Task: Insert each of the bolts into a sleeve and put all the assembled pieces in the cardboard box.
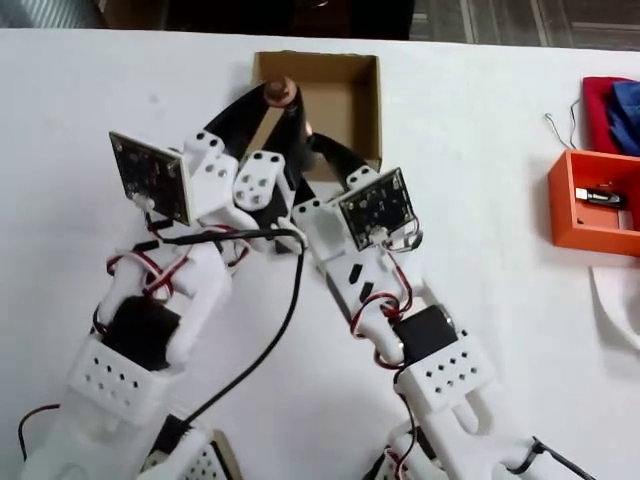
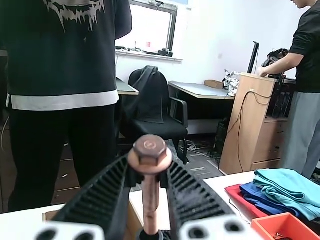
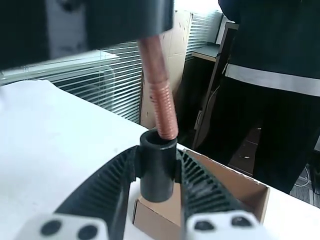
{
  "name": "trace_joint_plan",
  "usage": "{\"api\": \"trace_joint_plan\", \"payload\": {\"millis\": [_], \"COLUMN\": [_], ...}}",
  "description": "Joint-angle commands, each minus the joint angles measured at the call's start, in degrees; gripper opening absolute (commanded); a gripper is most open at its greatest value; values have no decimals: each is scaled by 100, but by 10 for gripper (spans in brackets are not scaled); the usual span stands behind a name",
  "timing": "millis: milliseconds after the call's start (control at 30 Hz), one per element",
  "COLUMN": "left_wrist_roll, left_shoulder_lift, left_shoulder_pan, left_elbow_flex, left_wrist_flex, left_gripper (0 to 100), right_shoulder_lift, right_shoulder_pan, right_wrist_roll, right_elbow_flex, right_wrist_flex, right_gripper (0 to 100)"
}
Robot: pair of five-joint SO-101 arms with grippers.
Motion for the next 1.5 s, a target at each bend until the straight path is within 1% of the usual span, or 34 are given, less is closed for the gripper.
{"api": "trace_joint_plan", "payload": {"millis": [0, 200, 400, 700, 867, 1033, 1100, 1200, 1367, 1467], "left_wrist_roll": [35, 35, 35, 35, 35, 26, 26, 26, 18, -484], "left_shoulder_lift": [-26, -35, -44, 0, 0, 0, 0, 0, -18, -35], "left_shoulder_pan": [44, 53, 44, 35, 62, 35, 35, 35, 26, 26], "left_elbow_flex": [-4, -13, -48, 22, 347, 400, 400, 374, 391, 382], "left_wrist_flex": [35, 35, 396, 396, 352, 387, 404, 580, 835, 835], "left_gripper": [26, 26, 26, 26, 27, 28, 47, 106, 113, 113], "right_shoulder_lift": [-180, -180, -180, -189, -233, -233, -233, -233, -233, -233], "right_shoulder_pan": [-40, -31, 31, 31, 31, 31, 31, 31, 31, 31], "right_wrist_roll": [0, 9, 9, 9, 9, 9, 9, 9, 9, 9], "right_elbow_flex": [-53, -53, -53, -53, -79, -79, -79, -79, -79, -79], "right_wrist_flex": [-145, -145, -171, -163, -154, -154, -154, -154, -154, -154], "right_gripper": [23, 23, 23, 23, 23, 23, 23, 23, 23, 23]}}
